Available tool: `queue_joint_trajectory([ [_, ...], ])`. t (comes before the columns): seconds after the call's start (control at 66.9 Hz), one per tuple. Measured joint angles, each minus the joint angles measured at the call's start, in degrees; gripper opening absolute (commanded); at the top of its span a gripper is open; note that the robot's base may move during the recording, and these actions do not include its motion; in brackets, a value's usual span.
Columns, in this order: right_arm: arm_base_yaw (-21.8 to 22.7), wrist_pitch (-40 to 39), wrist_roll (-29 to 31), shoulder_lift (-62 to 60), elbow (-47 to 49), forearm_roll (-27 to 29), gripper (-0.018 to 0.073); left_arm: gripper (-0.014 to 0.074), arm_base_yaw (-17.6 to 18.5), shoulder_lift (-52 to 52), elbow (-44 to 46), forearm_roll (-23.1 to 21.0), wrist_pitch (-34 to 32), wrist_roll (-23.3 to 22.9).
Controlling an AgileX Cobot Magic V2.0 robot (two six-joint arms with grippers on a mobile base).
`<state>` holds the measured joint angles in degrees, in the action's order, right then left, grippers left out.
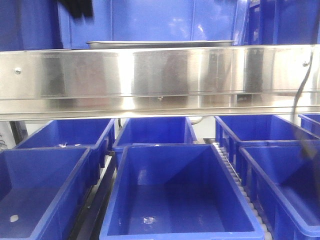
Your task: Stack silver trays without gaps
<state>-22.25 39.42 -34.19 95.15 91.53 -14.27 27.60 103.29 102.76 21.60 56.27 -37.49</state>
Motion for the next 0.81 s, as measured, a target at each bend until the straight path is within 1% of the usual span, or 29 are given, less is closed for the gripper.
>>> queue_joint_trajectory([
  [0.075, 0.00, -0.69, 0.00, -0.96, -0.01, 0.00, -0.0022, 0.0025, 0.00, -0.30, -0.02, 1.09, -1.28, 0.00],
  [0.149, 0.00, -0.96, 0.12, -1.39, -0.01, 0.00, -0.0022, 0.0025, 0.00, -0.39, 0.11, 1.45, -1.12, 0.43],
  [0.284, 0.00, -1.08, 3.48, -3.58, -0.01, 0.10, -0.0022, 0.0025, 0.00, -1.15, 0.75, -1.39, 3.09, 3.53],
  [0.374, -0.10, -1.76, 5.31, -6.56, -0.01, 0.10, -0.0022, 0.0025, 0.46, -3.40, 0.75, -2.80, 3.78, 4.07],
  [0.463, -0.10, -3.47, 6.88, -10.47, -1.76, 0.10, -0.0022, 0.0025, 2.26, -7.38, -1.35, -2.80, -0.34, 4.07],
  [0.583, -0.10, -9.58, 8.05, -15.88, -9.28, 0.10, -0.0022, 0.0024, 5.69, -13.10, -8.62, -2.80, -10.90, 3.28],
  [0.687, -0.10, -18.33, 8.16, -21.37, -18.52, 0.10, -0.0022, 0.0024, 7.65, -18.13, -16.92, -3.14, -20.55, 2.88],
  [0.807, -0.10, -30.35, 8.27, -28.27, -29.98, 0.10, -0.0022, 0.0024, 8.06, -24.17, -27.32, -3.14, -30.71, 2.79],
])
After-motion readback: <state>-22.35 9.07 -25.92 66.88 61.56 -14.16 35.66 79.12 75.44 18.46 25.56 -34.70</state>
